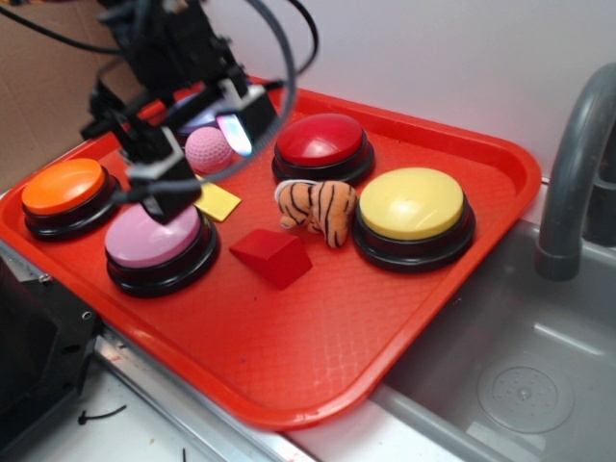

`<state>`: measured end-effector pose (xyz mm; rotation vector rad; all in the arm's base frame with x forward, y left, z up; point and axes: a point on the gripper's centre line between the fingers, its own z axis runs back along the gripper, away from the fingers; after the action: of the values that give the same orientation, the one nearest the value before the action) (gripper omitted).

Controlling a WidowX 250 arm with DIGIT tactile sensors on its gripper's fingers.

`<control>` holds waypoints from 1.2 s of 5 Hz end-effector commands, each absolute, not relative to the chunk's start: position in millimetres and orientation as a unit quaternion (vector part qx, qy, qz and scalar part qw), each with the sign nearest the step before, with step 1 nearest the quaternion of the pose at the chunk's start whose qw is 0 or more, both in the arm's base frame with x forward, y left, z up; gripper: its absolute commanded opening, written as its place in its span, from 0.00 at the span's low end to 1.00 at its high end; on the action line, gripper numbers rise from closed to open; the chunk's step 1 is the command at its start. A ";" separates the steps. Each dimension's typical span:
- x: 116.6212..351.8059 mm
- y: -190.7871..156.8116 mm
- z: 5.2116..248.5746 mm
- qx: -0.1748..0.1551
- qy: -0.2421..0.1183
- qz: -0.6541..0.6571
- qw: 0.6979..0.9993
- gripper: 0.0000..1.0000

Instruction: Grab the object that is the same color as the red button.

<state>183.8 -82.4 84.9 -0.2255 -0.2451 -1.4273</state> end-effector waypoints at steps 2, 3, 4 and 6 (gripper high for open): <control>191.2 -97.7 46.3 -0.082 -0.093 -0.681 0.722 1.00; 188.0 -97.1 34.6 -0.077 -0.078 -0.685 0.720 1.00; 183.0 -96.9 27.3 -0.080 -0.075 -0.701 0.705 1.00; 174.5 -94.6 13.9 -0.071 -0.053 -0.718 0.691 1.00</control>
<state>185.4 -94.0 14.9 -0.1511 -0.1353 -1.6032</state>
